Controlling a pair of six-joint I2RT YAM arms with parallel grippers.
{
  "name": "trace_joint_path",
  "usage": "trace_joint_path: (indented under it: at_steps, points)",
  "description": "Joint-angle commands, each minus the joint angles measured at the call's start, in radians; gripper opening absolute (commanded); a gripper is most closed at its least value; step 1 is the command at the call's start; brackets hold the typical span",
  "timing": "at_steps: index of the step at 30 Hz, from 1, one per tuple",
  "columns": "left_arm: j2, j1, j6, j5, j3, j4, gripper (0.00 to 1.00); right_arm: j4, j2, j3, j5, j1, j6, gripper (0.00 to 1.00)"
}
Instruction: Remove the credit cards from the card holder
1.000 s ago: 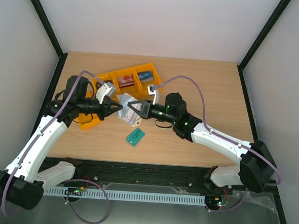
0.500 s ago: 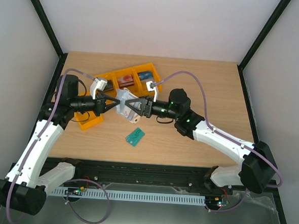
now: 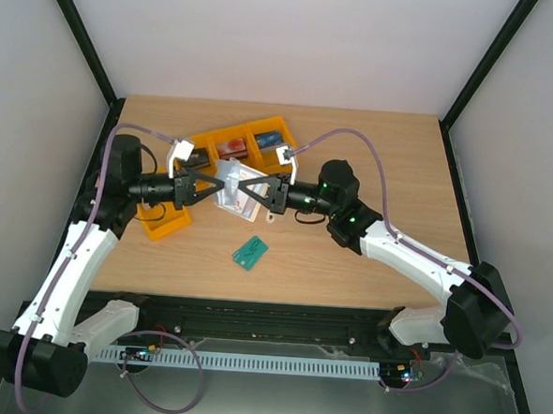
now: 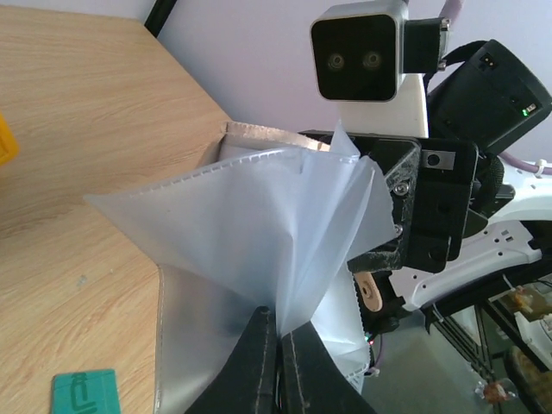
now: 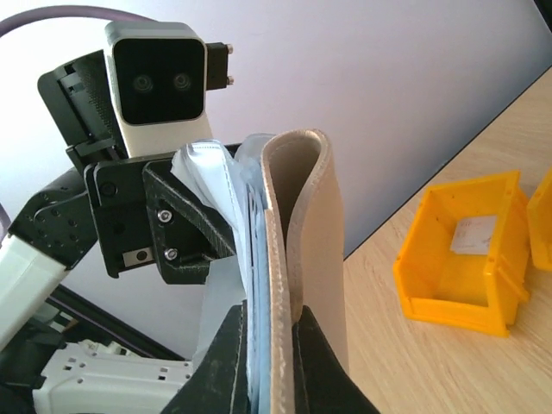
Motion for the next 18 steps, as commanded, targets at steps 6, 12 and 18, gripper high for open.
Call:
trace_joint_path:
  at_steps: [6,12,18]
  points:
    - [0.041,0.078,-0.035,-0.43,-0.026,-0.014,0.48,-0.146,-0.064,0.017,0.016,-0.031,-0.078,0.02]
    - [0.097,0.121,0.097,-0.618,0.028,-0.065,0.79,-0.507,-0.052,0.134,0.287,-0.032,-0.168,0.02]
    - [0.114,0.092,0.226,-0.397,0.167,-0.145,0.71,-0.597,-0.014,0.194,0.413,-0.031,-0.189,0.02]
